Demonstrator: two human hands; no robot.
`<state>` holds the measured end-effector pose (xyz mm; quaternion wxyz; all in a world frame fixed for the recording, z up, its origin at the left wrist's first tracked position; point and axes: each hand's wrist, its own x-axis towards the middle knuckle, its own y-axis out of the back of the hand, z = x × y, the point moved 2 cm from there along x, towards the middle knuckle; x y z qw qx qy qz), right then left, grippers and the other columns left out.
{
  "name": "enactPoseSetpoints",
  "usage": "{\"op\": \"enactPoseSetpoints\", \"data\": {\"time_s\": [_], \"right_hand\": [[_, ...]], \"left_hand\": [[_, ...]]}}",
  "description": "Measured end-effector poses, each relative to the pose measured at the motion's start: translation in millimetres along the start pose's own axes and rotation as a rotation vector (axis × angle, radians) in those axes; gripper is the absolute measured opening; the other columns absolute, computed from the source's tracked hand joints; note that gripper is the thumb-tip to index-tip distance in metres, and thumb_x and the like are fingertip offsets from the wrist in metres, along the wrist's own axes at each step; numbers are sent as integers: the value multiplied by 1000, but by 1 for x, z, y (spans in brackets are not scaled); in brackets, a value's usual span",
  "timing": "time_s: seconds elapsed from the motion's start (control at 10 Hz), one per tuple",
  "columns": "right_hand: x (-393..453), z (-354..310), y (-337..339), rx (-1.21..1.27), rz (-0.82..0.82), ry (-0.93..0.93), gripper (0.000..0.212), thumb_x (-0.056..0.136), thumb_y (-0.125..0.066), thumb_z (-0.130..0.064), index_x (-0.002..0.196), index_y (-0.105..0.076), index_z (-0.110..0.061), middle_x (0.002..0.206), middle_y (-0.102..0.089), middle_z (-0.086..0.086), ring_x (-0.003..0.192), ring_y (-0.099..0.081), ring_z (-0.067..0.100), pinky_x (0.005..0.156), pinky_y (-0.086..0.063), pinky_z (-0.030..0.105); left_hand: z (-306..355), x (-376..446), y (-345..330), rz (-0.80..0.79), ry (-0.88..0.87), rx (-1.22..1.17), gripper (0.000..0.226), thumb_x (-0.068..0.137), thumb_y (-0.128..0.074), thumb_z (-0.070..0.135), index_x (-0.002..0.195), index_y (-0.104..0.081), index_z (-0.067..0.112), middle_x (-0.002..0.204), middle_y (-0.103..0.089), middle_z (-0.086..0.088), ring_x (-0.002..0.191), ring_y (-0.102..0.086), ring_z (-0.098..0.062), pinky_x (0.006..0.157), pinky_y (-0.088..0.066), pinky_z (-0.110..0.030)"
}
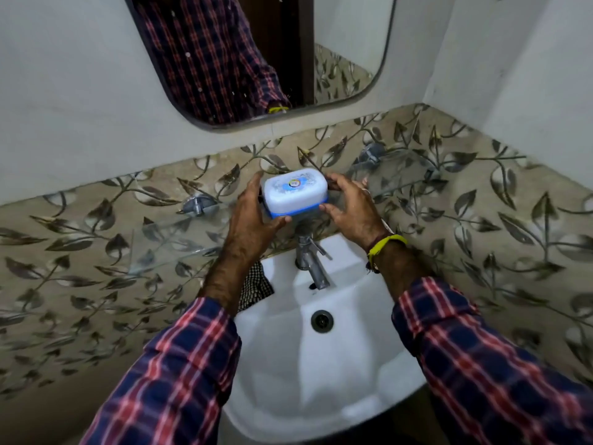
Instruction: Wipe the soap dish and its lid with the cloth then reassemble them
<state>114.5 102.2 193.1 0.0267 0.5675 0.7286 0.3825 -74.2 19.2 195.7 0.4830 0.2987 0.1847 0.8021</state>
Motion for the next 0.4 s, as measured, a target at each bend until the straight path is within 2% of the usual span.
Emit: {"op": "enactPoseSetpoints", "data": {"time_s": [0.1, 0.2, 0.3, 0.4], "right_hand": [[1, -3, 2, 2, -6, -9, 56, 76, -76, -6, 129, -57, -10, 123, -67, 8, 122, -56, 32, 120, -14, 55], [-5, -4, 5, -22, 11, 28, 58, 77, -78, -10, 130, -55, -5, 128, -63, 14, 124, -52, 35, 116, -24, 55], [-15, -8, 14, 25, 77, 102, 53, 78, -77, -13, 126, -58, -3, 125, -64, 16, 118, -54, 35, 109, -37, 52], [-38, -3, 25, -21, 90, 165, 43, 81, -74, -18, 120, -62, -6, 118, -66, 14, 110, -57, 34, 101, -42, 40]], "left_hand": [[1, 0, 1, 14, -18, 8, 111, 70, -91, 4, 159, -24, 5, 150, -50, -18, 134, -53, -30, 107, -48, -45], [10, -15, 1, 102, -25, 106, 112, 73, -91, 9, 159, -20, 2, 163, -30, -18, 149, -34, -33, 119, -34, -46], [26, -34, 3, 243, -27, 232, 109, 75, -88, 18, 159, -21, 4, 164, -29, -17, 151, -28, -32, 123, -25, -40], [47, -70, -9, 376, 38, 289, 101, 76, -84, 17, 157, -25, 4, 160, -33, -21, 148, -31, -37, 122, -27, -46]]}}
